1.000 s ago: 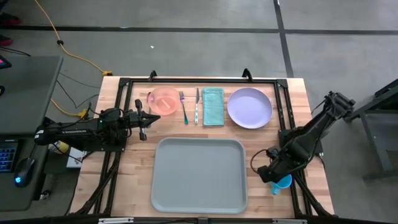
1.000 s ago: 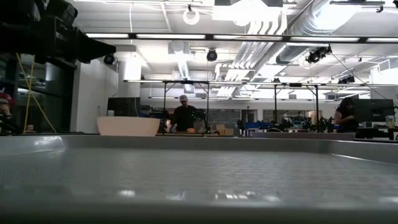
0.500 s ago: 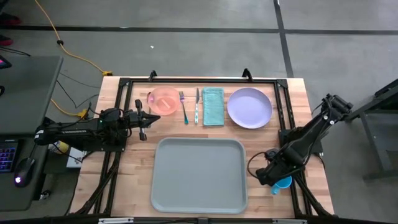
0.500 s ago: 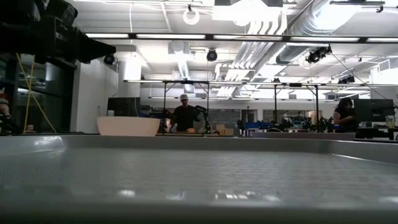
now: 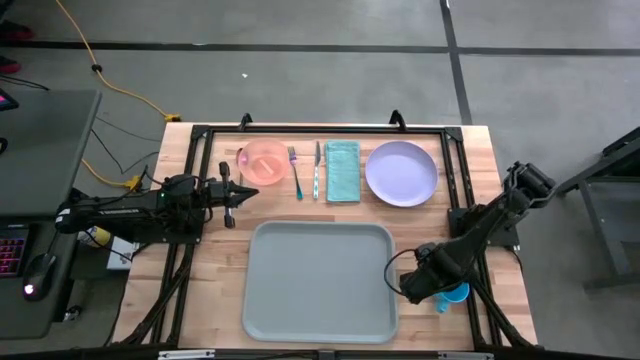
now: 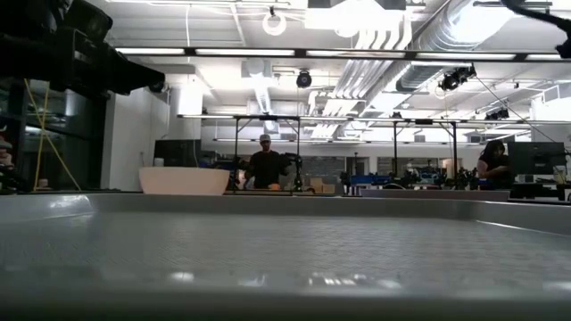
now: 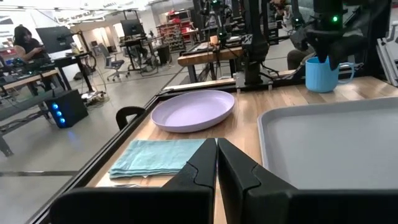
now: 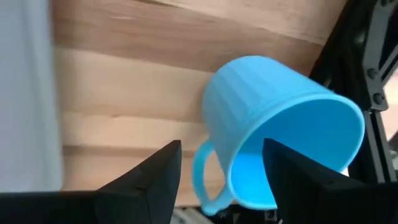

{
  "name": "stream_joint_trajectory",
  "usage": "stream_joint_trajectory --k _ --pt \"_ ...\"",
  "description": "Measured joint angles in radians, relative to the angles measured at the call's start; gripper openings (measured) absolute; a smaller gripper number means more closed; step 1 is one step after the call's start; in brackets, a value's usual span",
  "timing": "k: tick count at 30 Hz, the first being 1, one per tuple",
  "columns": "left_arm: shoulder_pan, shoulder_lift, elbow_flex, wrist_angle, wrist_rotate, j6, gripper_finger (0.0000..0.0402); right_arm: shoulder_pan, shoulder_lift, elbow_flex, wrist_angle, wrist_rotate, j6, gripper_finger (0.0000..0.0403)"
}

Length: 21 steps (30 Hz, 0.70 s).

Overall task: Set up tray
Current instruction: Put the blue mug on the gray tray

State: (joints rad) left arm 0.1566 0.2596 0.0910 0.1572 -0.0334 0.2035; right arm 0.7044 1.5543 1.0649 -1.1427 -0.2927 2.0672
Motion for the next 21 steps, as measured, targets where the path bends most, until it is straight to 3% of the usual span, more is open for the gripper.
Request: stream_joint_trajectory --k 10,21 --pt "0.000 0.000 0.000 -0.002 0.000 0.000 0.0046 -0.011 0.065 0.000 -0.002 -0.002 0.001 0.0162" --pt "0.000 0.000 0.000 -0.002 0.000 0.000 0.0046 -0.010 0.066 0.000 -0.021 -0.005 -0.004 0.0060"
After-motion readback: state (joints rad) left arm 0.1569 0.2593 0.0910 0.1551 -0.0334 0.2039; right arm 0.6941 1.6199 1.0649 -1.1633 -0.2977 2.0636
